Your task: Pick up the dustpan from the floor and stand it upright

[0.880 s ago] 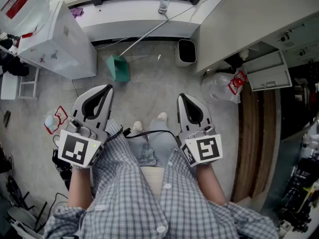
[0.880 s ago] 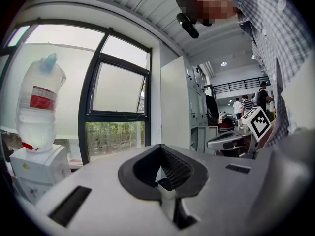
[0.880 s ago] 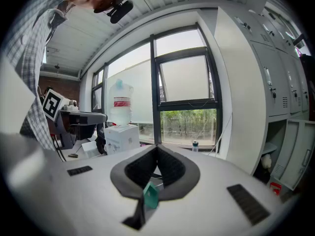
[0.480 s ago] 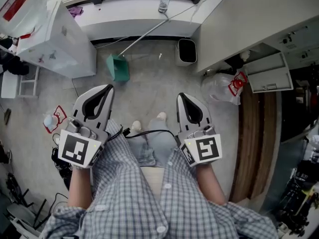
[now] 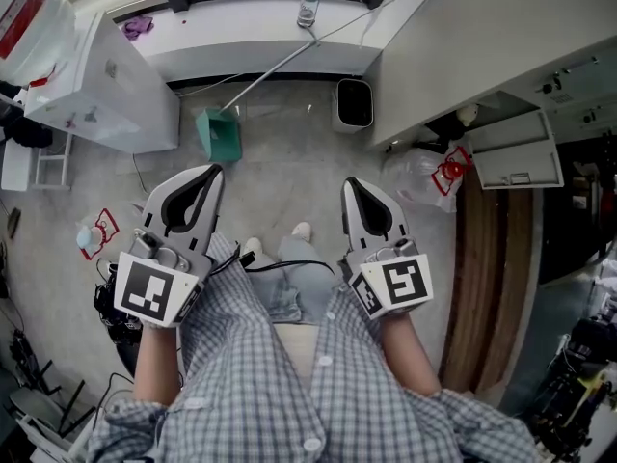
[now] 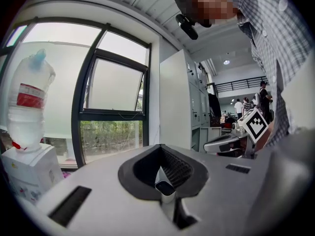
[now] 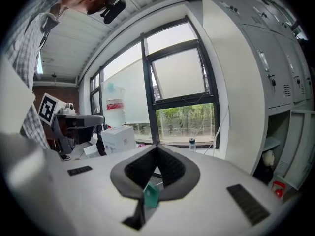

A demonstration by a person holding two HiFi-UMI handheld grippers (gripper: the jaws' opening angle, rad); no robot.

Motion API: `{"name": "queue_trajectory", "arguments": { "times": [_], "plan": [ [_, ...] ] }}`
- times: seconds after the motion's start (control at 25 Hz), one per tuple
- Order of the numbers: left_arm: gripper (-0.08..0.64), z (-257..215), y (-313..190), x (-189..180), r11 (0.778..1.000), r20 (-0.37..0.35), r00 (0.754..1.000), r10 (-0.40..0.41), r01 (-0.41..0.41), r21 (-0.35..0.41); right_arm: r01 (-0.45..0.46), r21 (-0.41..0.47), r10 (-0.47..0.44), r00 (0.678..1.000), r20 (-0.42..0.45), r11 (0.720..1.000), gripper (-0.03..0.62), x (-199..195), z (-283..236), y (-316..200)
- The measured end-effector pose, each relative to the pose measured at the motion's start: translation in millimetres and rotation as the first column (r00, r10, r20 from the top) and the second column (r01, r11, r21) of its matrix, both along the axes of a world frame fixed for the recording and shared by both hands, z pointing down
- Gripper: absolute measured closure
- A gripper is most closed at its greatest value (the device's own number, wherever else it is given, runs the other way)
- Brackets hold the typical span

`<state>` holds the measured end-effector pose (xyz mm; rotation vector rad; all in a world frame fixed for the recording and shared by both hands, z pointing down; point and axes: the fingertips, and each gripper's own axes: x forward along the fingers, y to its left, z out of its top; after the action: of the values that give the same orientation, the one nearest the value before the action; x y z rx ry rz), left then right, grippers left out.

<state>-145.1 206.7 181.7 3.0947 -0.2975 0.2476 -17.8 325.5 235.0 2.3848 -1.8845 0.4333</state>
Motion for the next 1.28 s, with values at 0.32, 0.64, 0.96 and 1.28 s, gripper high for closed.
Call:
{"name": "queue_trajectory", "arguments": {
  "times": [0.32, 0.64, 0.96, 1.28],
  "plan": [
    [0.554, -7, 15, 31, 0.999, -0.014, 0.999, -0.048, 0.048, 0.008, -0.001, 0.028, 0.001, 1.000, 0.018, 1.000, 0.584, 49, -5, 16],
    [0.554, -13, 26, 40, 0.992, -0.025, 0.992, -0.121, 0.122, 0.020, 0.028, 0.053, -0.028, 1.000, -0.007, 0.998, 0.586, 70, -4, 30],
    [0.553, -10, 35, 50, 0.992, -0.024, 0.993, -0.119, 0.119, 0.028, 0.024, 0.054, -0.024, 1.000, -0.001, 0.998, 0.584, 78, 4, 39],
    [0.553, -2, 24, 63, 0.994, -0.008, 0.994, -0.105, 0.105, 0.013, 0.029, 0.013, -0.028, 0.999, -0.020, 1.000, 0.586, 83, 12, 33]
  ]
}}
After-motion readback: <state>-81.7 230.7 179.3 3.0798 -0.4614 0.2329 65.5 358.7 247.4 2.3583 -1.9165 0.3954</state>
